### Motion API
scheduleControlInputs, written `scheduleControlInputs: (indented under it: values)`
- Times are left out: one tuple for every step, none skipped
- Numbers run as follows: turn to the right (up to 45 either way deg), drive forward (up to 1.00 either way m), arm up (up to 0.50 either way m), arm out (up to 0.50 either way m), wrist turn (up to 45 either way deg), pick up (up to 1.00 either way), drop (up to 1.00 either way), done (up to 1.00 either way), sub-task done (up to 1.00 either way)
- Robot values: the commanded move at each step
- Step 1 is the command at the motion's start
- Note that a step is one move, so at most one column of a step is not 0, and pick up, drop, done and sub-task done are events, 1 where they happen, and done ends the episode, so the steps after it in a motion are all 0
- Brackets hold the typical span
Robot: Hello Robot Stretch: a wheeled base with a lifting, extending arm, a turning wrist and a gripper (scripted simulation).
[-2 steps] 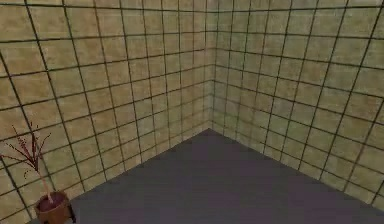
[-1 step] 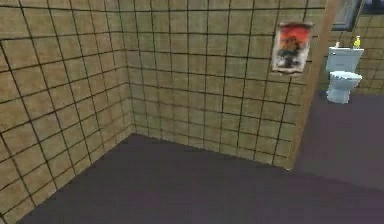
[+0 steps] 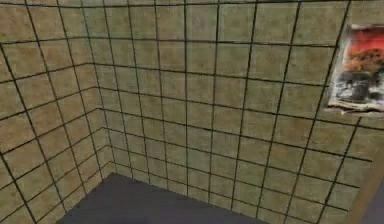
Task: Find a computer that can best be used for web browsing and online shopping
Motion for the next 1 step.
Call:
scheduleControlInputs:
  values:
    - [45.0,0.00,0.00,0.00,0.0,0.00,0.00,0.00,0.00]
